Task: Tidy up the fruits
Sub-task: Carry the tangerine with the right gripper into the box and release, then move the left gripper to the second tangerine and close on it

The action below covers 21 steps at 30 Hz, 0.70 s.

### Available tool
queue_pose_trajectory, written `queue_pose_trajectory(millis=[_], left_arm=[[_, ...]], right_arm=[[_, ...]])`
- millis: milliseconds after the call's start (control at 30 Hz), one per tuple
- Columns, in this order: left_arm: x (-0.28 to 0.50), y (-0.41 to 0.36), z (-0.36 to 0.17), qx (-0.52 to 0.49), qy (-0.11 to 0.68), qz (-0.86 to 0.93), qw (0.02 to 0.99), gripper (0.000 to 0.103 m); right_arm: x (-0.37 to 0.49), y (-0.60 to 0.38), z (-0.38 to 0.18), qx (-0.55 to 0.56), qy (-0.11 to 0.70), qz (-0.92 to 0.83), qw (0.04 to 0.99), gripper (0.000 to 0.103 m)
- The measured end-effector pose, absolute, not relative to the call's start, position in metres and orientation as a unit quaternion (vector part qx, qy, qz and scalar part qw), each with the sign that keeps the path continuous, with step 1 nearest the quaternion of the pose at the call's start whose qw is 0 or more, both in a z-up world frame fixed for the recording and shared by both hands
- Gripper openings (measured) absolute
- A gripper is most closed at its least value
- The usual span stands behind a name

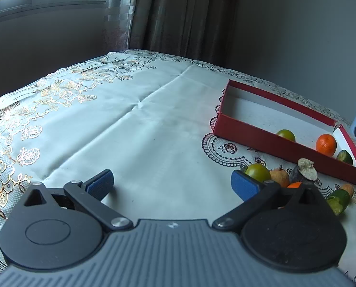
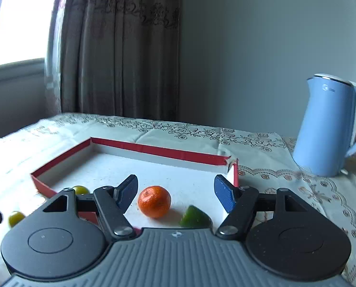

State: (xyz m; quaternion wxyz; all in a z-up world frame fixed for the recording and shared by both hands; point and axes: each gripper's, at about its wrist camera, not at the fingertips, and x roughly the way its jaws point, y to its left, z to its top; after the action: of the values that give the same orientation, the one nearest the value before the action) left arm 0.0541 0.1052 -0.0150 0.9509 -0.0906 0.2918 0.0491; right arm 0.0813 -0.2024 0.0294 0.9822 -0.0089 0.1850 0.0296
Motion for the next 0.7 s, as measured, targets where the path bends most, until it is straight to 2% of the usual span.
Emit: queue_pose_trajectory(millis=[100,300,500,700], left_arm=[[0.054,0.106,-0.015,-0.092,0.292,0.049,0.951,0.103],[0.052,0.107,-0.014,-0.097,0.285,0.044,0.953,0.103],[0.048,0.102,-0.01,-0.089,0.272,0.021,0.958,0.103],[0.029,0.087,0.001,-0.017,0.225,-0.096,0.969,0.103]], right_arm=[[0.046,-0.219,0.03,0.006,0.173,0.031,0.984,0.081],[-0.005,-0.25,0.007,0.037,0.188,0.008,0.981,0.081],[-0.013,-0.269,-0.009,0.077,0.204,-0.008,0.976,0.081],[-0.015,-0.27,-0.011,0.083,0.197,-0.002,0.977,0.081]])
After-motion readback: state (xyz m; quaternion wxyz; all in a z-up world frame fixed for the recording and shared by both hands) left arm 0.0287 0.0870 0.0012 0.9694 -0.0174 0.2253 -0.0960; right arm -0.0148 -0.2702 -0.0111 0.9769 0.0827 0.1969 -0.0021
